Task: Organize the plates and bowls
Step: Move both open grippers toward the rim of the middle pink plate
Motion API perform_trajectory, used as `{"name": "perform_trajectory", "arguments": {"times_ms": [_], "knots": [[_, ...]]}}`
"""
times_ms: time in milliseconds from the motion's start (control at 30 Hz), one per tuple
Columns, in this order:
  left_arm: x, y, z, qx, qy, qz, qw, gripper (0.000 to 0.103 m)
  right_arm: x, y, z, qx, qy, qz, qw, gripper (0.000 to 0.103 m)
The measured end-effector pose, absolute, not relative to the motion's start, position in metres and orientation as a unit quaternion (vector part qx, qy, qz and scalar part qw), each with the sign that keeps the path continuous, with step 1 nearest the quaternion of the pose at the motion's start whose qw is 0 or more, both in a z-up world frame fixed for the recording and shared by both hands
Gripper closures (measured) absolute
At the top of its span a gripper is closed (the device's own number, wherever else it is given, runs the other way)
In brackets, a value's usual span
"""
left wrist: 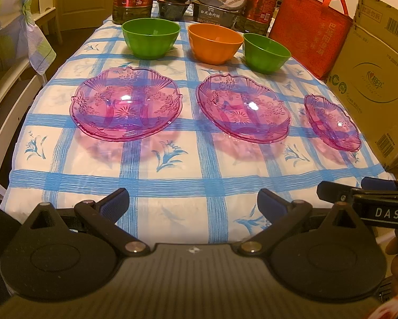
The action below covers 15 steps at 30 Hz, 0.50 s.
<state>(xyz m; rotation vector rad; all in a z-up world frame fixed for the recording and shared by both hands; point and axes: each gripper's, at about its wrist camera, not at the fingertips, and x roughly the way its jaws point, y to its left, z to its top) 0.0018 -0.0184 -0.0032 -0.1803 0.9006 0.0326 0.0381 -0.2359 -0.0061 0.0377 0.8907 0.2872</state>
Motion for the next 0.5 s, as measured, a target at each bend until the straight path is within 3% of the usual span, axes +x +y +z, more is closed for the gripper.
{"name": "perform_trajectory", "arguments": {"times_ms": [500], "knots": [[0.004, 0.013, 0.004, -0.140, 0.421, 0.036, 0.895, 0.001, 0.048, -0.220, -0.002, 0.033, 0.422, 0.163, 0.891, 0.000]]}}
